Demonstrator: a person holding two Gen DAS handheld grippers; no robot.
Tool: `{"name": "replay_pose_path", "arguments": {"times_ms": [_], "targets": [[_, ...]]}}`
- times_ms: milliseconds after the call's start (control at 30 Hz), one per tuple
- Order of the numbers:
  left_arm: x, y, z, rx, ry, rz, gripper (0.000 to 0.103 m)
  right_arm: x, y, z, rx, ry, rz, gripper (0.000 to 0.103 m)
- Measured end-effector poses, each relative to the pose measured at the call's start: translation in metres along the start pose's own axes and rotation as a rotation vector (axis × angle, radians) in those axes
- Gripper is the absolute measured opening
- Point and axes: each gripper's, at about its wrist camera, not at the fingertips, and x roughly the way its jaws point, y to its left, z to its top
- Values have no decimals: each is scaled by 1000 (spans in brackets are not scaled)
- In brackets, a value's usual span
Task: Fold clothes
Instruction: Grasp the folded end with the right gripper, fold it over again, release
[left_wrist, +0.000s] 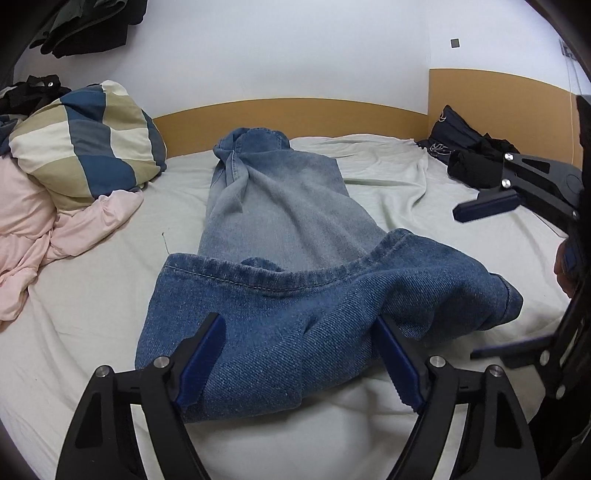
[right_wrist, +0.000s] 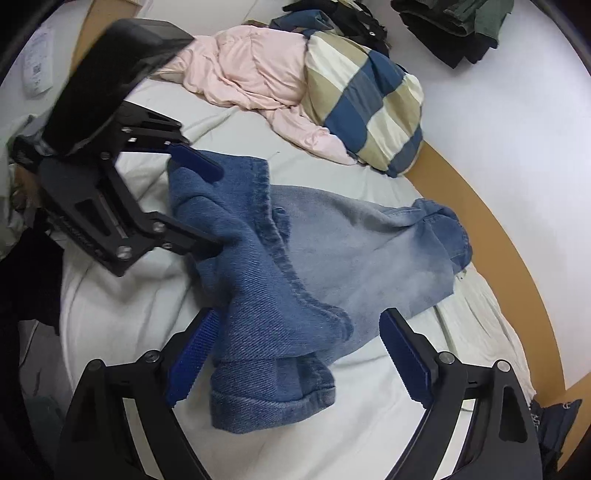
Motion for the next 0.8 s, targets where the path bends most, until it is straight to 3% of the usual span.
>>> {"name": "replay_pose_path", "arguments": {"times_ms": [67, 133, 167, 233, 400, 500, 667, 767, 800], "targets": [[-1, -1, 0, 1, -5, 6, 83, 2, 15, 0, -57, 15, 23, 91], [-4, -1, -1, 2, -2, 7, 83, 16, 32, -1, -136, 65, -11, 90], [-6, -2, -2, 6, -4, 12, 83, 23, 37, -2, -161, 89, -33, 84], [-16, -3, -8, 19, -15, 26, 82, 38, 39, -1, -149, 121, -76, 59], [-51, -13, -25, 72, -99, 97, 82, 37, 16, 0, -8, 122, -13, 23], [-55, -29, -27, 121, -126, 132, 82, 15, 11, -4, 13, 89, -43, 20], [-23, -67, -23, 349, -108, 276, 83, -12, -3, -15, 65, 64, -77, 18], [-1, -79, -15, 435, -76, 286, 83, -25, -8, -21, 71, 62, -89, 18], [6, -82, -13, 460, -66, 290, 75, -29, -9, -23, 68, 66, -95, 18]]}}
